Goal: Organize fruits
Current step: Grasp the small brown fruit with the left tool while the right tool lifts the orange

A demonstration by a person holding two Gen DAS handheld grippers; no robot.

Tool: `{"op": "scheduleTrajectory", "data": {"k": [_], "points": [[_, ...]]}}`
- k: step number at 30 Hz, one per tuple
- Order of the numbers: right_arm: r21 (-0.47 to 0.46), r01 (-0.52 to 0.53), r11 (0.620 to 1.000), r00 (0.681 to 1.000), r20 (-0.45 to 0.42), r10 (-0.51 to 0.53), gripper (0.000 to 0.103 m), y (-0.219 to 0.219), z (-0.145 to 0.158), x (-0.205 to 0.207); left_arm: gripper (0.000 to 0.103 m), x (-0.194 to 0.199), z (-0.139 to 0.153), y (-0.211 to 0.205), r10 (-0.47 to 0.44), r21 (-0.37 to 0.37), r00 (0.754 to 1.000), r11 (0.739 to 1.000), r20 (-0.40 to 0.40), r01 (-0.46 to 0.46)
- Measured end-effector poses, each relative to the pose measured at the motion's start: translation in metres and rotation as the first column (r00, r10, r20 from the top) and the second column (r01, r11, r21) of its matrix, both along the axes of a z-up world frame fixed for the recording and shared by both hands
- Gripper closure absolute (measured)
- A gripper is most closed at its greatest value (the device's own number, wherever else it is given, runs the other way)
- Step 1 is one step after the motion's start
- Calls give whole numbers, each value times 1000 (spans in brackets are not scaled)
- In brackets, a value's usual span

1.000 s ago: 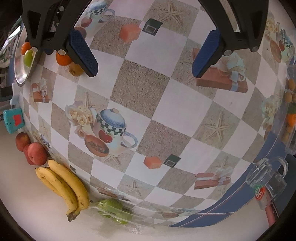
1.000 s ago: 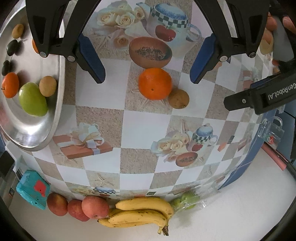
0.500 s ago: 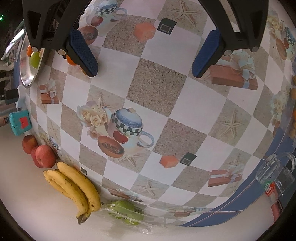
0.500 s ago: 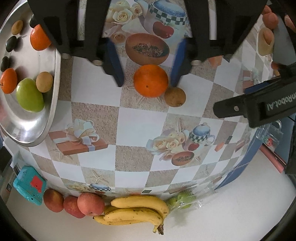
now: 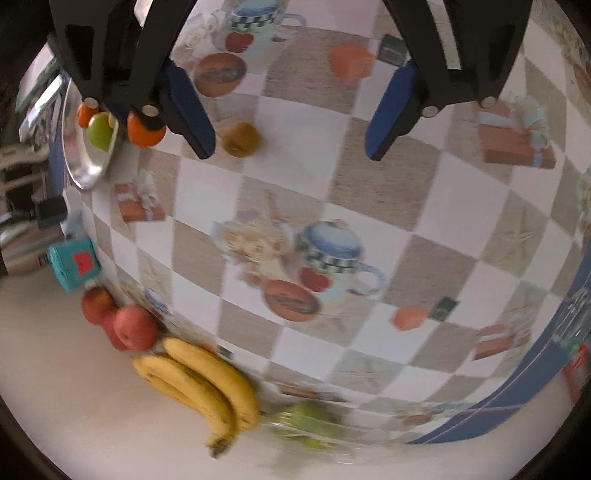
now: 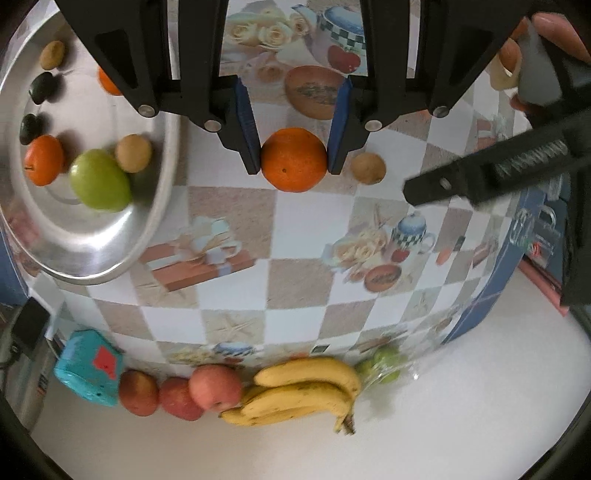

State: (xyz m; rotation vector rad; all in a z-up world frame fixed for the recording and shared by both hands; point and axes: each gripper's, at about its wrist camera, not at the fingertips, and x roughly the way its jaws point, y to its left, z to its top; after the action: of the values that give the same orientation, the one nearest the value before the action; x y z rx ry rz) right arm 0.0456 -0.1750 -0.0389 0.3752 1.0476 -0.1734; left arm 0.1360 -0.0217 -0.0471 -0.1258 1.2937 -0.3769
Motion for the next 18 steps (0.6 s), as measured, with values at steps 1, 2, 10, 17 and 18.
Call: {"op": "scheduleTrajectory", "data": {"k": [1,2,10,17,18], "points": [[2,9,1000,1000,9,-9,65,-4,3,-2,21,-2,0,-6,-19,-5,1000,1000,1,19],[-1,16,1000,1000,14,-16,65,-6,6,-4,31,-3,0,-11,-35,-12,999,999,2,35],[-24,54,998,997,51,-53,65,-19,27,-15,56,-11,-3,-37,-119,3,993,993,17,119],[-23,60,998,995,79,-58,65,-21,39,-21,66,-14,-6,-41,-139,49,989,989,40,137],[-23,58,998,995,82,-56,65,-20,40,-22,66,-14,-7,-41,-139,49,989,989,41,137]]}}
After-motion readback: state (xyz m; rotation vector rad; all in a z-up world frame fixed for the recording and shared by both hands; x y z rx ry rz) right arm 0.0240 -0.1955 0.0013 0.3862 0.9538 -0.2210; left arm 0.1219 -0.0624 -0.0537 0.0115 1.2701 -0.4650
